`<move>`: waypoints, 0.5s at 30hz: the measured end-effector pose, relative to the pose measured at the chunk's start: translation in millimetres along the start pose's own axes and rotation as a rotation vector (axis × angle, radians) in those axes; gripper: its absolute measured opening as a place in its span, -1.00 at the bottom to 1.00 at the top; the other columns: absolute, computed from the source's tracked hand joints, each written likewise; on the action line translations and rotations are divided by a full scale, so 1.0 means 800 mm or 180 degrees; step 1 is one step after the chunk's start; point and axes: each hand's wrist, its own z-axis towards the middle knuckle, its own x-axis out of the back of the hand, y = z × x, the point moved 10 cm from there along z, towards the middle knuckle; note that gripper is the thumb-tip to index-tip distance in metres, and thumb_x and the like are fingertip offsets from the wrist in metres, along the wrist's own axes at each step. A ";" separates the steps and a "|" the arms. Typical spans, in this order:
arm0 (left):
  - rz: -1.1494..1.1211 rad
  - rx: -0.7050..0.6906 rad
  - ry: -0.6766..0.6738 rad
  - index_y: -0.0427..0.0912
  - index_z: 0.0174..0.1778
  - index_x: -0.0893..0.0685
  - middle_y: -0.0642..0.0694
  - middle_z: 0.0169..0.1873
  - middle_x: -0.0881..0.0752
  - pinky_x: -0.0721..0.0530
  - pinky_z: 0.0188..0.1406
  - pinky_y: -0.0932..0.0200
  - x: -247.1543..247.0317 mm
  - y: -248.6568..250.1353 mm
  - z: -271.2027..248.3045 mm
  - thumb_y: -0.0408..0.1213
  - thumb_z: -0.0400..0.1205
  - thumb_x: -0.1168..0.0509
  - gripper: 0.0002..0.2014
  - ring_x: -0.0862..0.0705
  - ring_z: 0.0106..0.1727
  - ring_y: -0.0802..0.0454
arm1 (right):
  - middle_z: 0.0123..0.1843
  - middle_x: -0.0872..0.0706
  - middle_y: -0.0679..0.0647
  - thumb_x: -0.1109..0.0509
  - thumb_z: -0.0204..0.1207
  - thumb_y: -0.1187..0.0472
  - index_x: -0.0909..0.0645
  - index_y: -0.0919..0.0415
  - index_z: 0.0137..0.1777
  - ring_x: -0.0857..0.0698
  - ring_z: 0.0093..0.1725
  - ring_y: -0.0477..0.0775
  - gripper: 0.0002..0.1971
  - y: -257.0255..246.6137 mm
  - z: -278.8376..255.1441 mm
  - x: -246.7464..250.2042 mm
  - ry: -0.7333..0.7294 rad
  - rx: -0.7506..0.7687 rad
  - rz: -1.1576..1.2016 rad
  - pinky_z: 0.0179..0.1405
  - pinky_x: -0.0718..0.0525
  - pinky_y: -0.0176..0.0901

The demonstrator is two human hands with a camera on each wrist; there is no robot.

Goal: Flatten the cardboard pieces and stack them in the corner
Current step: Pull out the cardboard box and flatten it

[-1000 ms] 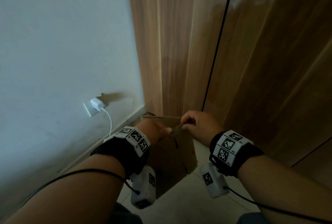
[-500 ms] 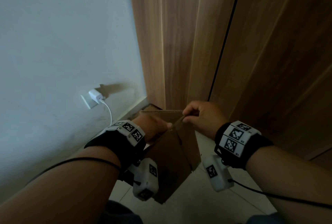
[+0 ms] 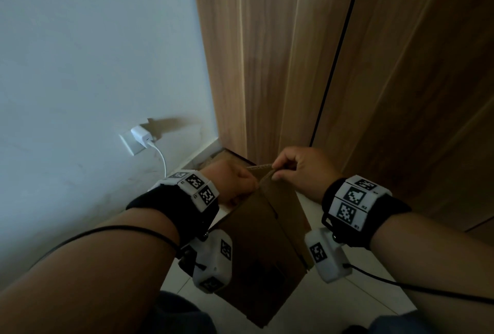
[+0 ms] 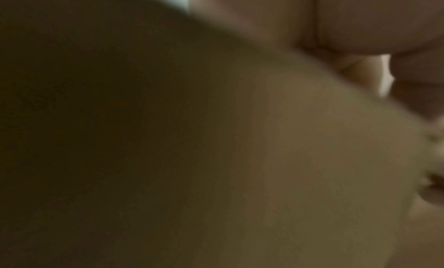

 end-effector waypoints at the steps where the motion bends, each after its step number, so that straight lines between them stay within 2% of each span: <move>1: 0.0213 -0.0118 0.0114 -0.08 -0.05 -0.78 0.08 -0.45 -0.68 -0.69 -0.29 0.35 0.004 0.007 0.000 -0.23 0.59 -0.26 -0.82 -0.65 -0.43 0.20 | -0.21 -0.64 -0.22 -0.50 0.39 0.23 -0.63 -0.07 -0.22 -0.64 -0.12 -0.21 -0.84 0.001 0.001 0.000 0.0011 -0.0007 0.0006 -0.06 -0.63 -0.36; 3: 0.0569 -0.0333 0.0386 -0.11 -0.10 -0.79 0.17 -0.57 -0.64 -0.54 -0.48 0.53 0.015 0.019 -0.002 -0.25 0.57 -0.25 -0.81 -0.60 -0.55 0.32 | -0.19 -0.67 -0.18 -0.51 0.38 0.22 -0.59 -0.12 -0.27 -0.67 -0.10 -0.17 -0.79 0.004 0.002 0.002 0.0035 -0.0028 0.0055 -0.03 -0.67 -0.30; 5: 0.0857 -0.0421 0.0587 -0.25 -0.11 -0.79 0.08 -0.48 -0.66 -0.45 -0.48 0.46 0.022 0.023 -0.003 -0.25 0.56 -0.24 -0.77 -0.55 -0.47 0.26 | -0.20 -0.68 -0.16 -0.51 0.38 0.23 -0.57 -0.13 -0.29 -0.68 -0.11 -0.16 -0.77 0.006 0.002 0.003 -0.0017 -0.0059 0.0116 -0.02 -0.69 -0.26; 8: 0.1165 -0.0256 0.0679 -0.25 0.04 -0.77 -0.09 -0.14 -0.76 -0.51 -0.22 0.31 0.027 0.016 -0.003 -0.25 0.59 -0.21 -0.73 -0.61 -0.20 0.10 | -0.21 -0.67 -0.15 -0.49 0.39 0.25 -0.55 -0.11 -0.30 -0.68 -0.12 -0.14 -0.76 0.008 -0.001 0.000 -0.0213 0.0007 -0.0104 -0.06 -0.68 -0.28; 10: 0.1223 -0.0160 0.0744 -0.26 0.07 -0.75 -0.16 0.07 -0.78 -0.52 -0.04 0.24 0.032 0.012 -0.002 -0.27 0.60 -0.18 -0.72 -0.69 0.03 -0.04 | -0.19 -0.68 -0.10 -0.48 0.40 0.26 -0.57 -0.04 -0.27 -0.70 -0.06 -0.05 -0.81 0.009 -0.003 0.000 -0.0244 0.0048 -0.0278 -0.01 -0.69 -0.18; 12: 0.1338 -0.0091 0.0831 -0.27 0.12 -0.74 -0.18 0.15 -0.76 -0.53 0.06 0.22 0.038 0.008 -0.002 -0.27 0.62 -0.16 -0.69 -0.68 0.19 -0.08 | -0.15 -0.68 -0.05 -0.45 0.43 0.27 -0.59 0.05 -0.20 -0.69 -0.04 -0.01 -0.89 0.011 -0.004 0.001 -0.0225 0.0036 -0.0363 0.00 -0.65 -0.17; 15: 0.1405 0.0087 0.0980 -0.26 0.15 -0.74 -0.22 0.17 -0.75 -0.60 0.20 0.11 0.052 -0.004 -0.001 -0.24 0.62 -0.13 -0.66 -0.67 0.21 -0.14 | -0.12 -0.66 0.00 -0.40 0.47 0.27 -0.56 0.07 -0.18 -0.67 -0.06 0.03 -0.91 0.017 -0.002 0.007 -0.0129 0.0008 -0.0459 -0.01 -0.63 -0.16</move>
